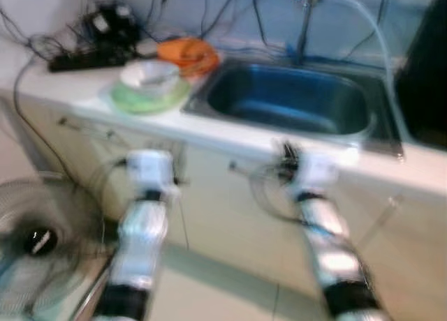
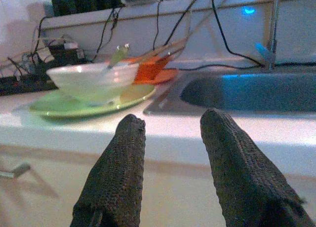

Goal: Kitchen organization

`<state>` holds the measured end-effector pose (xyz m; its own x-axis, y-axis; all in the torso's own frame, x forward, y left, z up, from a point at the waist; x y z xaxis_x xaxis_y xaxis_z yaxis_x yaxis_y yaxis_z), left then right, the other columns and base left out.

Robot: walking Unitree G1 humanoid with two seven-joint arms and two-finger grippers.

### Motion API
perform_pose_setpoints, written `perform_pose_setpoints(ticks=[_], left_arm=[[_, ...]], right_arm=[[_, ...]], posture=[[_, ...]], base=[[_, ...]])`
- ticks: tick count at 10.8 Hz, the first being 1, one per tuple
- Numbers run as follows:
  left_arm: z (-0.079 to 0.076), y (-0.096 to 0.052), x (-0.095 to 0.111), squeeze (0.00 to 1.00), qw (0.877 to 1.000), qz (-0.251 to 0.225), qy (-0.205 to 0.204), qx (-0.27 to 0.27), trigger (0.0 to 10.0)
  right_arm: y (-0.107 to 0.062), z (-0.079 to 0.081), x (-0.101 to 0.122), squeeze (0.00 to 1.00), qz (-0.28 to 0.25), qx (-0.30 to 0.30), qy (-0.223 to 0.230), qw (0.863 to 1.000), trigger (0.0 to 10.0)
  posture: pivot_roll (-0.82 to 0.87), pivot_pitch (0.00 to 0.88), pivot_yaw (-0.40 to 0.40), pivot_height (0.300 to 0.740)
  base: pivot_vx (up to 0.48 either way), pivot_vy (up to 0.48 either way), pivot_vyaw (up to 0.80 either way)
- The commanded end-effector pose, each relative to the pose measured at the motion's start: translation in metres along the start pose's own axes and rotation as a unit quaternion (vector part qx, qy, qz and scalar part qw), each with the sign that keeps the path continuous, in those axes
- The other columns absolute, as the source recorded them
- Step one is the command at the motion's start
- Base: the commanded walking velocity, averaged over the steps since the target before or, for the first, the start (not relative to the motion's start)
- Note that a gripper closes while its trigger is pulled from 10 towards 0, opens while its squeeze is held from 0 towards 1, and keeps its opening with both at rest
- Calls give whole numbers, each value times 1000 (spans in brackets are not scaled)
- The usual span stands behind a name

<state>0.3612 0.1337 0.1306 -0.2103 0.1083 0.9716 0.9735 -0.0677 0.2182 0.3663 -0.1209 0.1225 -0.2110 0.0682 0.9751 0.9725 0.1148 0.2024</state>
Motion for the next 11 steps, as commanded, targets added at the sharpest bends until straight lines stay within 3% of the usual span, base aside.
perform_pose_setpoints(ticks=[1, 11], left_arm=[[14, 1, 6, 0, 1000, -6, 11, 16, 10000], [14, 1, 7, 0, 1000, -8, 11, 18, 10000]], right_arm=[[5, 15, 11, 0, -19, 18, 2, 1000, 10000], [5, 15, 8, 0, -15, 16, 13, 1000, 10000]], posture=[[152, 10, 16, 740], [154, 9, 15, 740]], base=[[382, 0, 406], [387, 0, 0]])
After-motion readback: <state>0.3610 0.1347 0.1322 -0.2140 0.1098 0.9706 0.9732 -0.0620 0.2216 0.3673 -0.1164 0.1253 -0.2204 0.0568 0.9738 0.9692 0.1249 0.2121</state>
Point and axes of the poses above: a point about 5 cm out from each wrist's last joint towards the gripper, its own y axis pointing out of the wrist towards the gripper, its own x axis along the axis of the wrist's last joint, z = x × y, the point moved 5 cm from there along y, pointing out of the wrist towards the gripper, and after that the axes turned 9 degrees about -y, right-handed, at the moved point
